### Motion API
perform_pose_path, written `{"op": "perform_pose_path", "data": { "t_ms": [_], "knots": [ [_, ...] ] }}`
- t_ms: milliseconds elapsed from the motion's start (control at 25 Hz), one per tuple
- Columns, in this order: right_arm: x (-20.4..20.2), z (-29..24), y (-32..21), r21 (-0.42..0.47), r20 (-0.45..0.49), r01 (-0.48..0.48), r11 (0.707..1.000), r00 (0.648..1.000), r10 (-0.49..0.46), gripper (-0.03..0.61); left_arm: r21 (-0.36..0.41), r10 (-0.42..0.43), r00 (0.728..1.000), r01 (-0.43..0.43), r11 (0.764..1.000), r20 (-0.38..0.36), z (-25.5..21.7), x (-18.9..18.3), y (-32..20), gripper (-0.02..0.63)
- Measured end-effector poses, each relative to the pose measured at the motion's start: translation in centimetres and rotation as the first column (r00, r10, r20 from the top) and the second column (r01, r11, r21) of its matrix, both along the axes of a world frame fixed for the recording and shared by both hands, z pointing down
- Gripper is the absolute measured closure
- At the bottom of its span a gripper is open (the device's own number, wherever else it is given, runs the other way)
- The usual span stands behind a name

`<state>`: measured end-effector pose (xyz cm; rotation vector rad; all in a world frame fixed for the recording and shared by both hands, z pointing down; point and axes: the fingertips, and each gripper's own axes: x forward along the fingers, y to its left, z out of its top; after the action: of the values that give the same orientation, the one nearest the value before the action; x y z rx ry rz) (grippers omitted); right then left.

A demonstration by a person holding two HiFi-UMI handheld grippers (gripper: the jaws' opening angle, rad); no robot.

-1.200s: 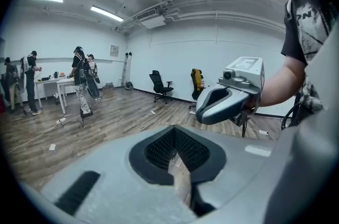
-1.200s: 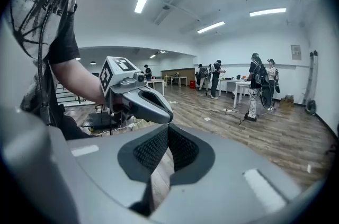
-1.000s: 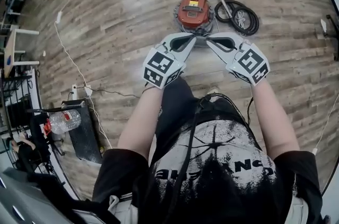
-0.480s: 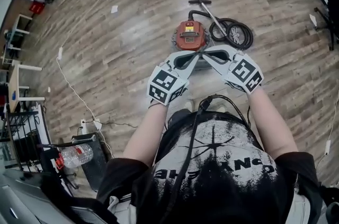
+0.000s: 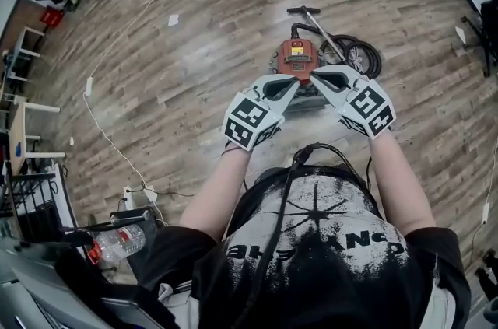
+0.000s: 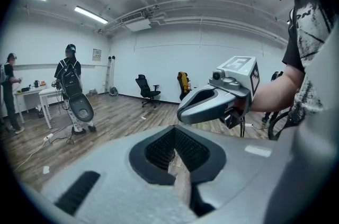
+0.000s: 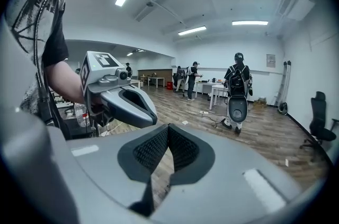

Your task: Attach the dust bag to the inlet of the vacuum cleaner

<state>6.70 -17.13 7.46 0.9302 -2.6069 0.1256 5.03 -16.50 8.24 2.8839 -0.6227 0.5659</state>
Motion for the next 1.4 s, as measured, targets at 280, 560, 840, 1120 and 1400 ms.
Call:
{"op": "perform_pose_path", "data": {
  "t_ms": [280, 560, 840, 1120, 1400],
  "knots": [
    [-3.3, 0.4, -0.5, -0.01, -0.015, -0.032, 0.999, 0.999, 0.032, 0.574, 0.001, 0.028, 1.0, -0.028, 1.0, 0.005, 0.6, -3.2, -0.9, 0.612],
    [-6.1, 1.3, 0.4, -0.023, -0.027, -0.011, 1.0, 1.0, 0.01, 0.574, -0.005, 0.035, 0.999, -0.035, 0.999, 0.004, 0.6, -5.3, 0.3, 0.612],
    [-7.7, 1.8, 1.3, -0.032, -0.037, 0.013, 0.999, 0.999, -0.015, 0.574, -0.012, 0.006, 1.0, -0.006, 1.0, 0.008, 1.1, -7.1, 1.5, 0.612],
    [-7.9, 1.6, 1.6, -0.036, -0.036, 0.021, 0.999, 0.999, -0.023, 0.574, -0.025, 0.0, 1.0, 0.0, 1.0, 0.012, 1.2, -7.1, 1.7, 0.612],
    [-8.2, 1.6, 1.7, -0.03, -0.041, 0.024, 0.999, 0.999, -0.025, 0.574, -0.019, -0.004, 1.0, 0.004, 1.0, 0.023, 1.5, -7.6, 2.0, 0.612]
  ]
}}
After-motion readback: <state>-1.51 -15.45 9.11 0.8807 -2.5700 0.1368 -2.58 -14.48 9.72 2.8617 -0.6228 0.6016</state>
